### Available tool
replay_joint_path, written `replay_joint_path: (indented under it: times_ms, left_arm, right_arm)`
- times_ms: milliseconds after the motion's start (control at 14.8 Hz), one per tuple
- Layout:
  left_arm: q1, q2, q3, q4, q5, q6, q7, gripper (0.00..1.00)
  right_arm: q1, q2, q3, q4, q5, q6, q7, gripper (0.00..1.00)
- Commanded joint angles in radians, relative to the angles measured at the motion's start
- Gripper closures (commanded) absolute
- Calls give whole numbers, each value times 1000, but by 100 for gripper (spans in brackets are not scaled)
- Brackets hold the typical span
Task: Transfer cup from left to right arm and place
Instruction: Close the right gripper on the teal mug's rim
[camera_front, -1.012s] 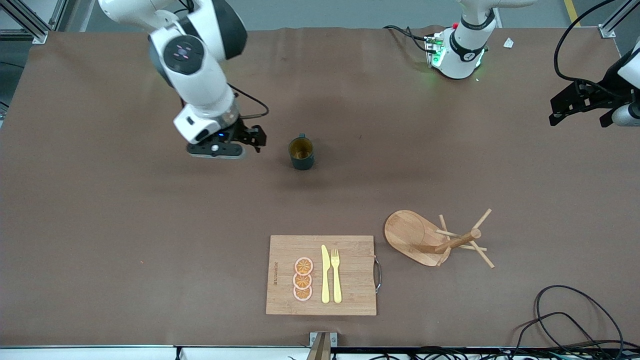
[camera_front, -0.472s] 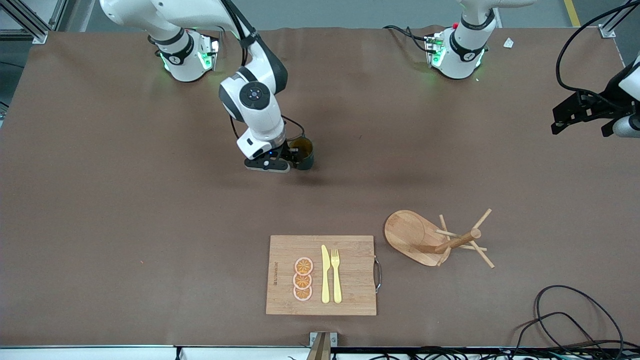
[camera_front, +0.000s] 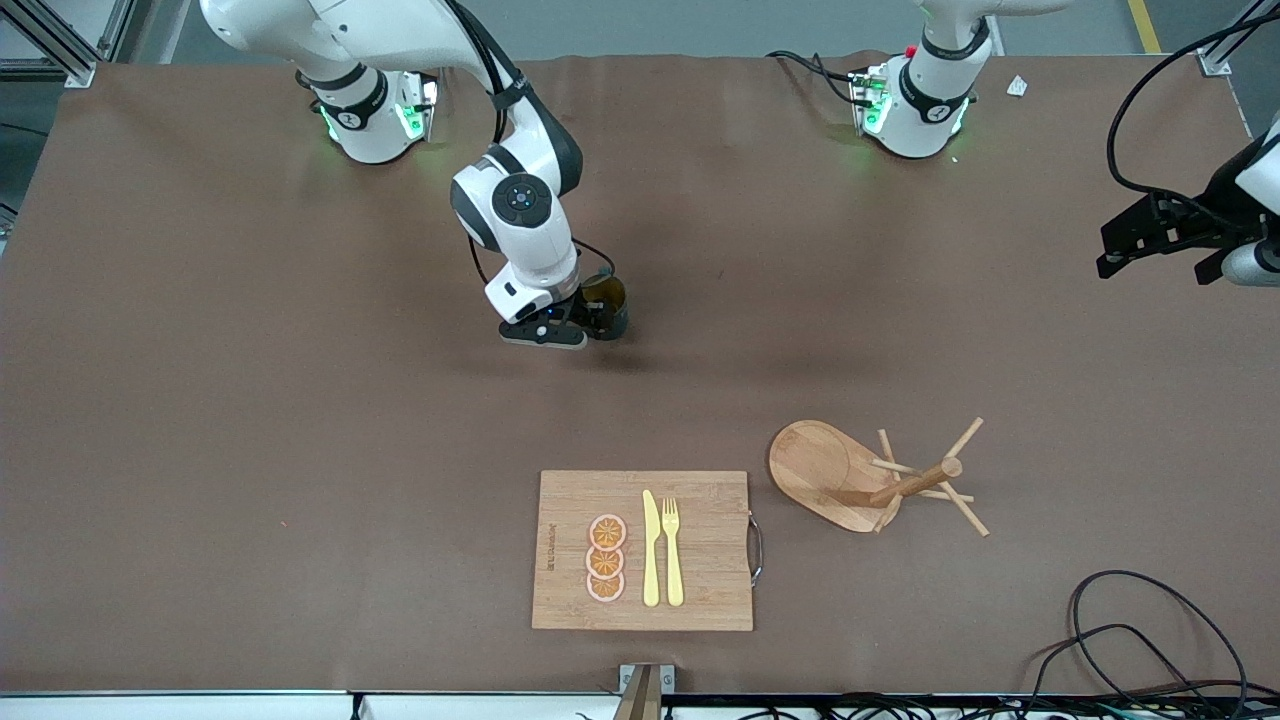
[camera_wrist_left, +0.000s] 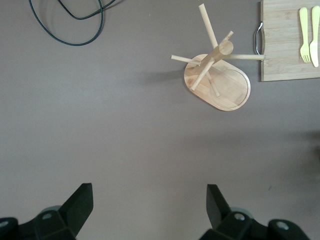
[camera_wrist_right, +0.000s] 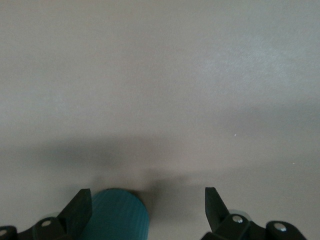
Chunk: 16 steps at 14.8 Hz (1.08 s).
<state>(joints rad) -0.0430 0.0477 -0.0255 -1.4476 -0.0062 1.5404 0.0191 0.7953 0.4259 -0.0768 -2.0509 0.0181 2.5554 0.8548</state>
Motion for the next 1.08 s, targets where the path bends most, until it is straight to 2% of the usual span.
replay_joint_path:
  times_ms: [0, 270, 742, 1012]
  left_arm:
    - [14, -3, -1, 0, -20, 10, 28, 0]
    - [17, -3, -1, 3, -23, 18, 30, 0]
    - [57, 0, 2, -4, -63, 27, 61, 0]
    - [78, 4, 2, -4, -80, 27, 84, 0]
  right_arm:
    - [-24, -54, -3, 21, -1, -116, -13, 0]
    - [-11, -102, -1, 15, -1, -190, -7, 0]
    - [67, -98, 2, 3, -1, -198, 42, 0]
    - [76, -98, 2, -17, -1, -189, 43, 0]
